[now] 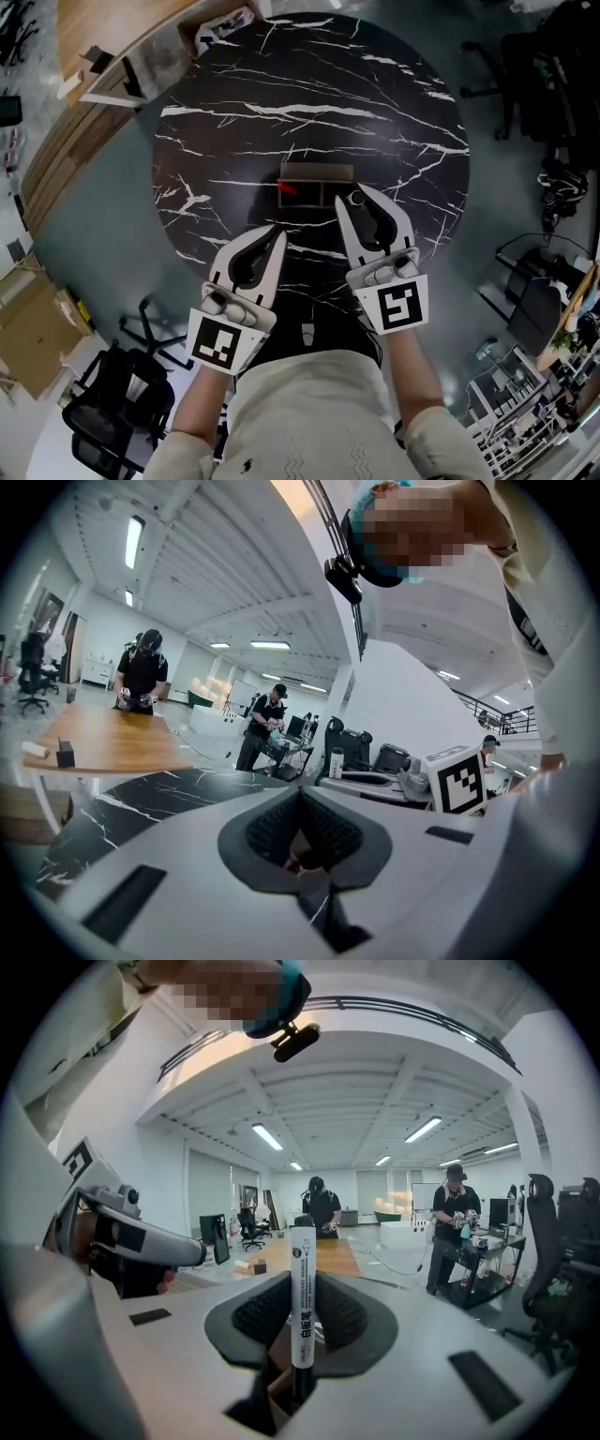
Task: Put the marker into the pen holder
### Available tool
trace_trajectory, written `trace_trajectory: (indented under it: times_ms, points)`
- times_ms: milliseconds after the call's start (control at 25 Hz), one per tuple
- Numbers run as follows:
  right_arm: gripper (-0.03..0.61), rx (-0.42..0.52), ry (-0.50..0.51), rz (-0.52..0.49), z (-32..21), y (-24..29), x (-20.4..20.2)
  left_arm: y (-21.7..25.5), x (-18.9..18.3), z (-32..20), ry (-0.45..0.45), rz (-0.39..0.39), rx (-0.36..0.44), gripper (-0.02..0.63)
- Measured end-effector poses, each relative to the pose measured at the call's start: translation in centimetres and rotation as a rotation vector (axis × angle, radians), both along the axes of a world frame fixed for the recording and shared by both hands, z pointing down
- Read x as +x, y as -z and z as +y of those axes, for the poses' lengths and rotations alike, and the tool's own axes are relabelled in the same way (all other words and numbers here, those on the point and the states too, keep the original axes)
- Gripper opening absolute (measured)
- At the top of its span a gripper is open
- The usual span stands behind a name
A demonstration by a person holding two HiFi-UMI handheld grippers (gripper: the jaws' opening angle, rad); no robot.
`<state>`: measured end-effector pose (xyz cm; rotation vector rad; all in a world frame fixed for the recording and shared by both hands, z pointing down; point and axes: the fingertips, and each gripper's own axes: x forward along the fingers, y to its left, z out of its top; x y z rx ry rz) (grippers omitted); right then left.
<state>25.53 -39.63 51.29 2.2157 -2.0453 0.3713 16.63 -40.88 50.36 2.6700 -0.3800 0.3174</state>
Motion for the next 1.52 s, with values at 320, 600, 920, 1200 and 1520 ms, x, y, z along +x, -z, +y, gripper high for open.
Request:
trace_trajectory:
  times_ms: [320, 600, 920, 1200, 1520]
  points:
    - [0.083, -0.028, 0.031, -0.009, 0.5, -2.8, -0.2, -1.4, 0.4, 1.4, 0.005, -0.034, -0.010, 0.008]
    - [0.083, -0.025, 0.020, -0.010, 0.4, -4.6, 0.4, -2.6, 0.1, 2.8, 0.012, -0.064, -0.022, 0.008]
    - [0.083, -0.022, 0.044, -0.035, 0.5, -5.0, -0.1, -3.0, 0.1, 3.7, 0.025, -0.073, -0.028, 0.008]
    - [0.083, -0.021, 0.061, -0.035, 0.6, -4.9, -0.2, -3.2, 0.0, 4.5, 0.032, -0.076, -0.030, 0.008]
    - [0.083, -0.007, 0.027, -0.055, 3.0, -2.8, 0.9, -2.1, 0.3, 5.1, 0.033, -0.059, -0.010, 0.008]
